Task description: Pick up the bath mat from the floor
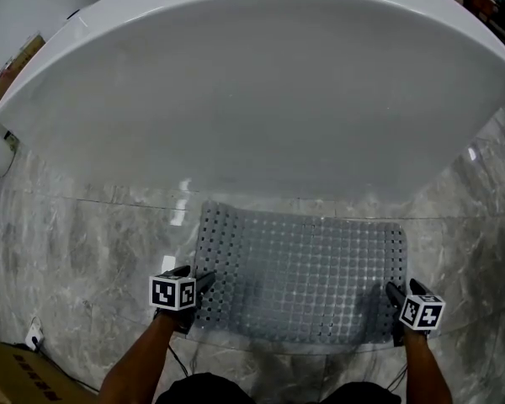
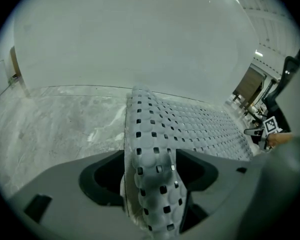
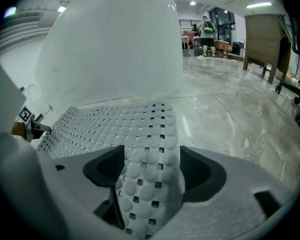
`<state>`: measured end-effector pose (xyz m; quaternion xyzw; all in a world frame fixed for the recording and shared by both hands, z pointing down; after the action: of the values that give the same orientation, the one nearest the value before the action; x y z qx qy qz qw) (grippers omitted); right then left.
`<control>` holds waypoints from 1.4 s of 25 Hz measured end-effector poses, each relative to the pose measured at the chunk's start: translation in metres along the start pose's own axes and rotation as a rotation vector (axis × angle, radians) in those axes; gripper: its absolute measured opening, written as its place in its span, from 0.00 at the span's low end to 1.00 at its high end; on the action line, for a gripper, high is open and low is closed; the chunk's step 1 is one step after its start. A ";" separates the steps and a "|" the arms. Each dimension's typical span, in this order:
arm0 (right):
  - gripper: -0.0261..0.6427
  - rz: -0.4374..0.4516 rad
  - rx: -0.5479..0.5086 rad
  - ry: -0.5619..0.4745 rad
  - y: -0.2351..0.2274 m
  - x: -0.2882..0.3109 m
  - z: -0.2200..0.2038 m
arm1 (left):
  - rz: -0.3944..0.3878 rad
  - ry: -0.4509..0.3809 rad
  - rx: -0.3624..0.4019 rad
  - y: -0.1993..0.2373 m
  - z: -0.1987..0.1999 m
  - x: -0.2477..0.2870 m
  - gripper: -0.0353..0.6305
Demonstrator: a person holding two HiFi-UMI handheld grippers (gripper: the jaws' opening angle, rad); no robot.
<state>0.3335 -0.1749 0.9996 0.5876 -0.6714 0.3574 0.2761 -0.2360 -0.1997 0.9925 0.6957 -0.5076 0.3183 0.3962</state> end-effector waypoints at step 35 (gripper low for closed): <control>0.12 0.140 -0.005 -0.080 0.046 -0.019 0.011 | -0.050 -0.123 0.028 -0.032 0.012 -0.013 0.18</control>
<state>0.2914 -0.1702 0.9710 0.5523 -0.7224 0.3501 0.2249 -0.2082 -0.1987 0.9679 0.7318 -0.5090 0.2722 0.3623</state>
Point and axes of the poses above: the fingertips, and each gripper's own axes: x forward along the fingers, y to its left, z out of its top, the point moved 3 cm from there along -x, backward along the fingers, and after that the axes turned 1 degree about -y, right-handed, at the moved point
